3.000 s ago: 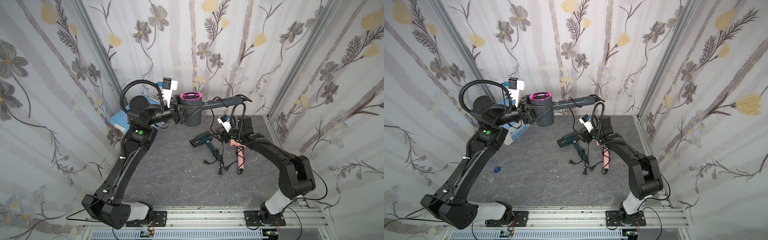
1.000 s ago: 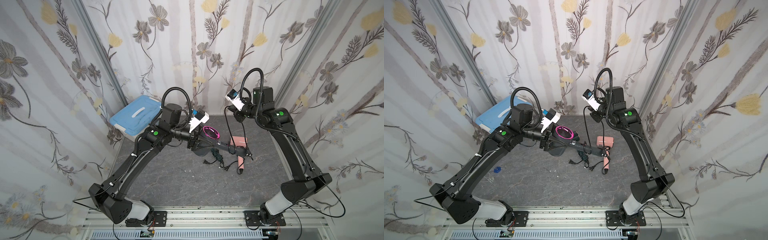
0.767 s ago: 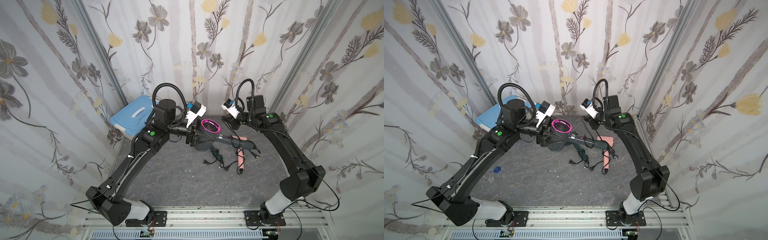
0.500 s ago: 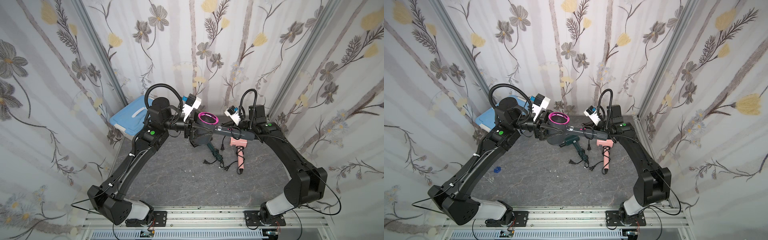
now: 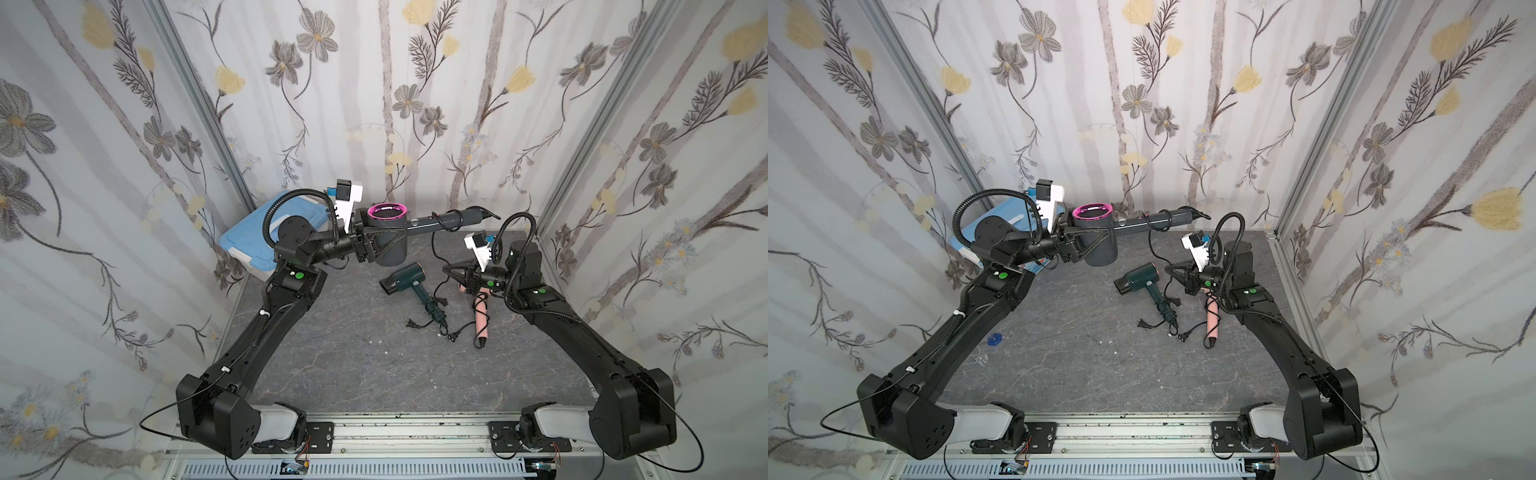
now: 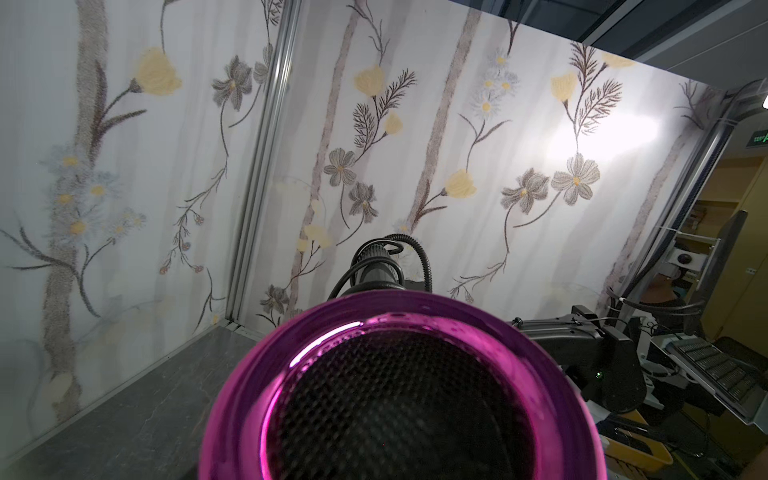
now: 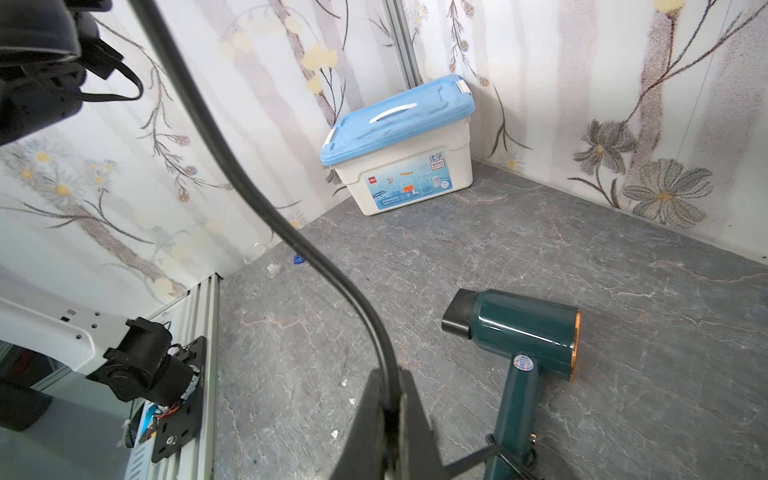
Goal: Wrap the cord around the hair dryer
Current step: Wrap the power cord around the hair dryer.
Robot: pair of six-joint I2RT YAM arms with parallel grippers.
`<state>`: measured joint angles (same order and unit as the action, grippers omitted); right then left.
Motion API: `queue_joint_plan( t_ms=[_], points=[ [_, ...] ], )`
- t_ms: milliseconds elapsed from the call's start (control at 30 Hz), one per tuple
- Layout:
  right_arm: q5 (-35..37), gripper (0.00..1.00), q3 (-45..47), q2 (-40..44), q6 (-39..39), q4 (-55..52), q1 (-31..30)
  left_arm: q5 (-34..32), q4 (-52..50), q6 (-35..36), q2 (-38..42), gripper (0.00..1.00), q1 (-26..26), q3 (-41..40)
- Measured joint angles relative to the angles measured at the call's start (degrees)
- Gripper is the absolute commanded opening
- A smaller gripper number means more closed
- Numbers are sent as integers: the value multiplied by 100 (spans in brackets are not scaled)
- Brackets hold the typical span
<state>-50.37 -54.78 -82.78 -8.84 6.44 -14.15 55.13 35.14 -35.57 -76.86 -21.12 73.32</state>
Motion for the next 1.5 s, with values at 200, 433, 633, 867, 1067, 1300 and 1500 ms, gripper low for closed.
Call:
queue_joint_plan(
  t_ms=[200, 433, 633, 867, 1067, 1300, 1500],
  points=[
    [721, 0, -2, 647, 7, -398, -542, -634, -553, 337, 37, 0, 50, 136],
    [2430, 0, -1480, 935, 927, -2699, -1373, -1047, -2750, 1921, 17, 0, 26, 931],
    [3993, 0, -3224, 673, 1703, -4411, -1582, -1204, -4494, 3047, -155, 0, -225, 1416],
    [5388, 0, -4955, -120, 2524, -5617, -1711, -1106, -5945, 3989, -299, 0, -723, 1670],
    [6105, 0, -5681, -699, 3410, -5936, -1919, -802, -6496, 4463, -442, 0, -1073, 1827],
    [5484, 1, -6072, -1550, 4044, -5949, -1637, -199, -6588, 4575, -413, 0, -1202, 1834],
    [2977, 29, -6308, -2098, 3971, -5965, -619, 533, -5628, 3764, -306, 0, -1054, 1644]
  ],
)
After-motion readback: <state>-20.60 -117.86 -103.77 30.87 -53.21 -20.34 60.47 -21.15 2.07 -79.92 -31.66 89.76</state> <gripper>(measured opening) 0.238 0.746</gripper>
